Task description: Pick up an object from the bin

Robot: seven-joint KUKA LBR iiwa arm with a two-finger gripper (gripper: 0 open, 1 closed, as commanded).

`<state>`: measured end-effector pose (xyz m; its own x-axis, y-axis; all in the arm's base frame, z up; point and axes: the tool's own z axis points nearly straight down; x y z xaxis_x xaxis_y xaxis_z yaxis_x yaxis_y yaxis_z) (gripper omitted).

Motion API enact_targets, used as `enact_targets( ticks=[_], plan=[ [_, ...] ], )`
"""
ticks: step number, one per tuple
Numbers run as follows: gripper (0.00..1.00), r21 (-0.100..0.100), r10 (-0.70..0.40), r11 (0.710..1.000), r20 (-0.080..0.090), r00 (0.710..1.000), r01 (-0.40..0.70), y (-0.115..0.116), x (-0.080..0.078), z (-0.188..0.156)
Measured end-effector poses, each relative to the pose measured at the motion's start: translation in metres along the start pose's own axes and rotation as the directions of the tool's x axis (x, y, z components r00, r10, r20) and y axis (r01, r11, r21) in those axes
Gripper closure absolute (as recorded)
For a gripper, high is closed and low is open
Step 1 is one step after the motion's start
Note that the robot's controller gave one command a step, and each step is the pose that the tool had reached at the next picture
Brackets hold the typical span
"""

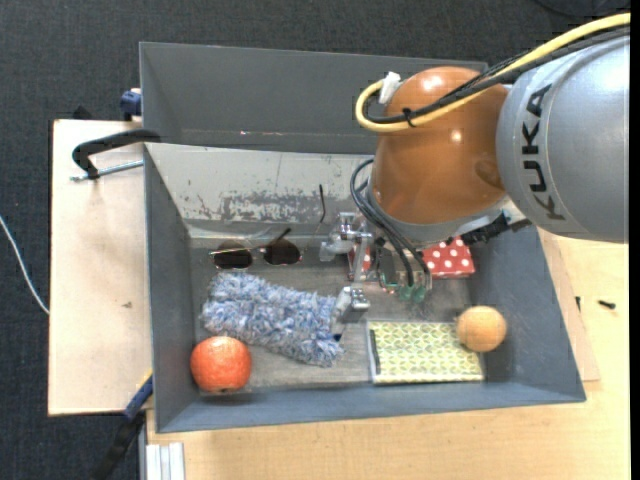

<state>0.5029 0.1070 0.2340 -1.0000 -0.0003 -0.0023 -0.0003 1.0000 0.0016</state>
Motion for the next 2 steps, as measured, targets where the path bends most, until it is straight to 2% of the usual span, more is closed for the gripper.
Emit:
enact_targets(
  ticks=[1, 2],
  plan=[
    [1.00, -0.001, -0.025, 1.000, 0.000, 1.000, 0.025, 0.0497, -0.0306, 0.1375],
    [1.00, -0.001, -0.024, 1.000, 0.000, 1.000, 0.024, 0.0495, -0.0306, 0.1375]
  ],
)
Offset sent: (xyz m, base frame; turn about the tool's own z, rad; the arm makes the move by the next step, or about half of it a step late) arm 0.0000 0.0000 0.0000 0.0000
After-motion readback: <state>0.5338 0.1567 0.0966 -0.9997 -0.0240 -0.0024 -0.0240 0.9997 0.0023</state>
